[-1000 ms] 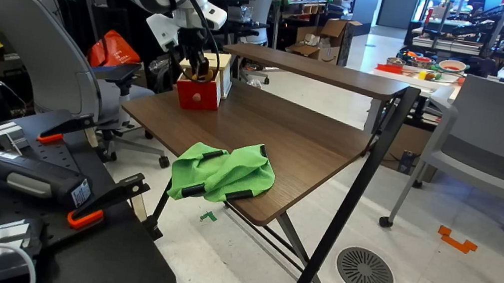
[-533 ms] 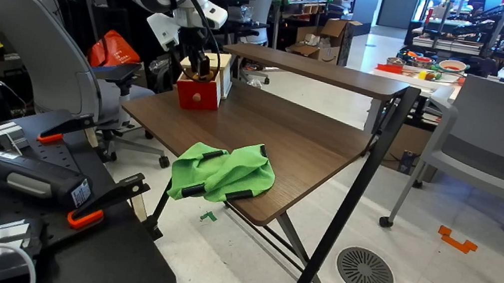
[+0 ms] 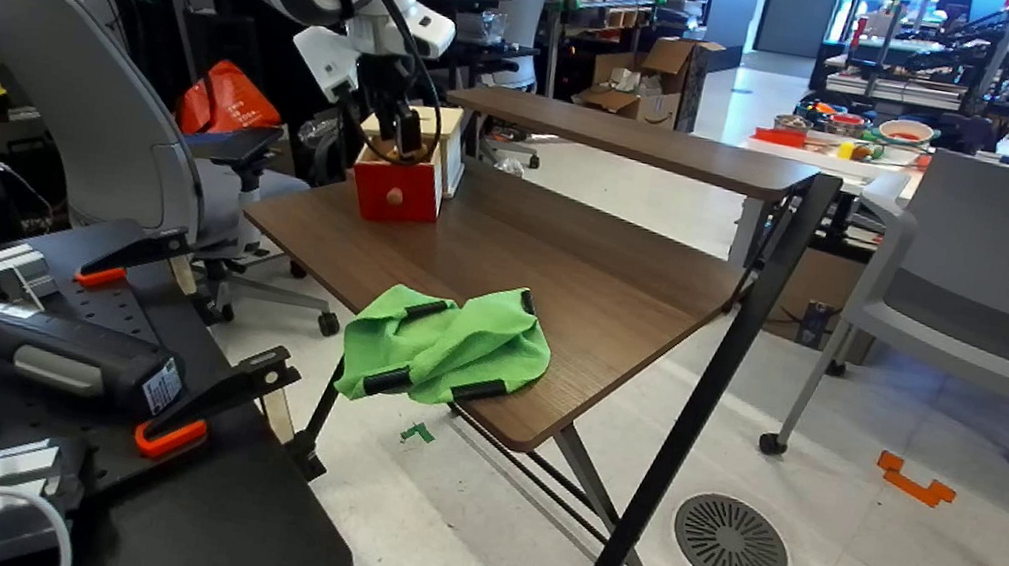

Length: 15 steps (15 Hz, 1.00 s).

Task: Pick up the toy from the table and put it in the drawer.

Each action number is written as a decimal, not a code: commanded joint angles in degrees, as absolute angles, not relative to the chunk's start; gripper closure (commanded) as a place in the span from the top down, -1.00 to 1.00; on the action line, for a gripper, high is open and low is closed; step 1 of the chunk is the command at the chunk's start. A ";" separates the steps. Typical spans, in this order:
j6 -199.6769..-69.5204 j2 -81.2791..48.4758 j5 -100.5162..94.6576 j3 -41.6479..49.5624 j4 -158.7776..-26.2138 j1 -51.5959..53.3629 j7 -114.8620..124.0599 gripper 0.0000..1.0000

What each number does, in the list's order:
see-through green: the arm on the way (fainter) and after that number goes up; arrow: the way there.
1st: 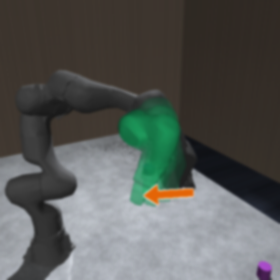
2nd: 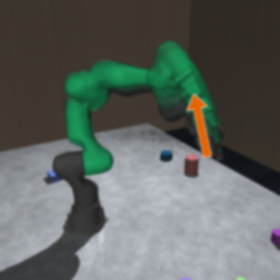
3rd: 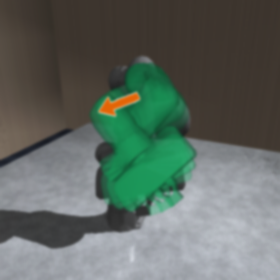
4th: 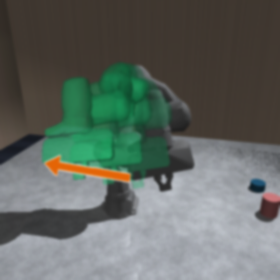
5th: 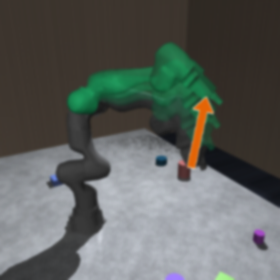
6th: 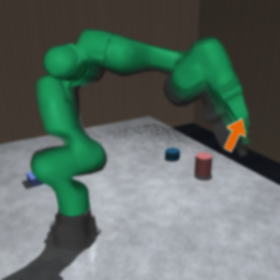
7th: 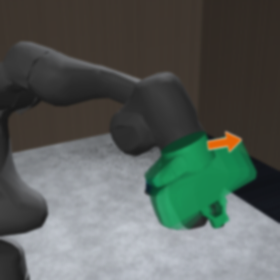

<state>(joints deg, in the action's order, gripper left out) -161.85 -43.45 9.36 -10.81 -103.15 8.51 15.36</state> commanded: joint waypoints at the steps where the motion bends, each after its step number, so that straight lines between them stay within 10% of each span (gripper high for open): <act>1: -162.00 -42.27 10.93 -10.92 -103.91 8.68 13.88 -0.04; 4: -161.90 -42.22 10.95 -10.87 -104.09 8.68 13.92 -0.48; 5: -161.94 -42.11 11.03 -10.96 -104.27 8.59 13.89 0.35; 10: -162.39 -40.81 11.19 -11.15 -105.37 8.47 13.90 0.56; 11: -162.63 -40.27 11.24 -11.28 -105.88 8.37 13.79 -0.20; 15: -162.82 -38.34 11.51 -11.55 -107.39 8.16 13.75 0.29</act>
